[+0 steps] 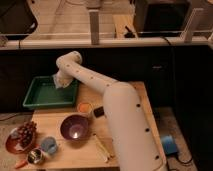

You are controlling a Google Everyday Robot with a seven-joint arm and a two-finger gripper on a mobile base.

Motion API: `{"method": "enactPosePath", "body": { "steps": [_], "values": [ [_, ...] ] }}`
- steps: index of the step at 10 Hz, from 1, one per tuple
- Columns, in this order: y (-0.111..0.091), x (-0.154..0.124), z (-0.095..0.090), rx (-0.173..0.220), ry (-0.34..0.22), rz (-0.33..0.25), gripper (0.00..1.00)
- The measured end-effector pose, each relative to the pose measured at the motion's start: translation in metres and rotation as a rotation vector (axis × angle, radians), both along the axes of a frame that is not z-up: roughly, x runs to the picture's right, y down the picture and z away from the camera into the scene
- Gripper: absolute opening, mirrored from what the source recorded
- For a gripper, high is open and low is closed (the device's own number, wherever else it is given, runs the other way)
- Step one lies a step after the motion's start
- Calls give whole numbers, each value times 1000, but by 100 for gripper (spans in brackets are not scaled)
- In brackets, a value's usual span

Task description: Wipe tray with sponge

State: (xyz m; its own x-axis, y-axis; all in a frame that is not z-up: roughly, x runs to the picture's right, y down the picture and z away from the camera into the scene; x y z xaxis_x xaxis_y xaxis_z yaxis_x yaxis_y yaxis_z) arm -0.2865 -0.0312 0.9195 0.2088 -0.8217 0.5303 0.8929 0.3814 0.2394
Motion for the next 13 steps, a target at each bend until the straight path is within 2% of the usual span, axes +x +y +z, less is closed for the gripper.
{"method": "enactPosePath", "body": {
  "steps": [3,5,7,9,11,13],
  "values": [
    [25,-6,36,-102,8,-23,0],
    [28,-9,45,-152,36,-31,0],
    [25,-2,49,-143,87,-19,0],
    [22,-2,48,-129,108,-18,0],
    [23,-19,45,-117,106,-44,0],
    [25,-41,46,-111,98,-93,0]
  ]
}}
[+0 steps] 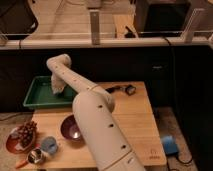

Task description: Wipe tray with sponge

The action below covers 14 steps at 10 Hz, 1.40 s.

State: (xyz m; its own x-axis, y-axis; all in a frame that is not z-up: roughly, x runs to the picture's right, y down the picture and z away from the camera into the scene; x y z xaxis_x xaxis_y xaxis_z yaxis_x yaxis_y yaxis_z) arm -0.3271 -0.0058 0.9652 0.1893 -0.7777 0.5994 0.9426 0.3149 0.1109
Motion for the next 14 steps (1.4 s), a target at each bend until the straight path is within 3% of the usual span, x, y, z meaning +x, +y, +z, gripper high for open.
{"method": "enactPosePath", "body": {
  "steps": [3,8,11,14],
  "values": [
    [8,-17,-8,-6,-37,-65,0],
    [59,-8,-53,-35,-97,-104,0],
    [60,25,-50,-50,-59,-68,0],
    [48,83,-33,-73,37,-14,0]
  ]
}}
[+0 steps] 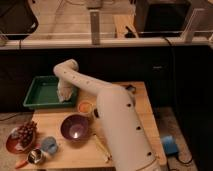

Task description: Wipe tray with sponge

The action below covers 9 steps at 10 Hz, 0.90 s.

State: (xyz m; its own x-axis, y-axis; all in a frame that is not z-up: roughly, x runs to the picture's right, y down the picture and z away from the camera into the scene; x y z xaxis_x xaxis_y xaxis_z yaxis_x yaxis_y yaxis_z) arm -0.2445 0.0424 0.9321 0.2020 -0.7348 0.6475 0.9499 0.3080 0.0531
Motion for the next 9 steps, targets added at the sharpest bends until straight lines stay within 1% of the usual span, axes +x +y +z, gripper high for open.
{"method": "enactPosePath", "body": {
  "steps": [1,3,4,6,7,9],
  "values": [
    [-8,19,9,-6,45,26,0],
    [-27,36,23,5,96,60,0],
    [-43,42,29,16,119,85,0],
    [-64,32,32,40,125,98,0],
    [-68,27,35,43,124,98,0],
    [-72,2,37,48,105,80,0]
  ]
}}
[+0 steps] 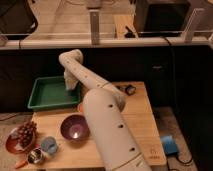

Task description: Wipe tray with sponge

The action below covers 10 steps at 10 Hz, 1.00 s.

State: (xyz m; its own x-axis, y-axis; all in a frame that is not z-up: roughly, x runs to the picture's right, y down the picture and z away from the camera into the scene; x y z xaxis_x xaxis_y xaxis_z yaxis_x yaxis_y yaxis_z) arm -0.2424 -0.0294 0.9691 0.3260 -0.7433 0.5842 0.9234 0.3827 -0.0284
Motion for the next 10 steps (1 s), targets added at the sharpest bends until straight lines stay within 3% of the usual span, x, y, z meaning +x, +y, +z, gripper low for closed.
{"method": "enactPosePath", "body": {
  "steps": [3,5,10],
  "values": [
    [5,-47,-3,2,-74,-47,0],
    [20,-71,-16,6,-133,-96,0],
    [77,-77,-61,2,-231,-183,0]
  ]
}}
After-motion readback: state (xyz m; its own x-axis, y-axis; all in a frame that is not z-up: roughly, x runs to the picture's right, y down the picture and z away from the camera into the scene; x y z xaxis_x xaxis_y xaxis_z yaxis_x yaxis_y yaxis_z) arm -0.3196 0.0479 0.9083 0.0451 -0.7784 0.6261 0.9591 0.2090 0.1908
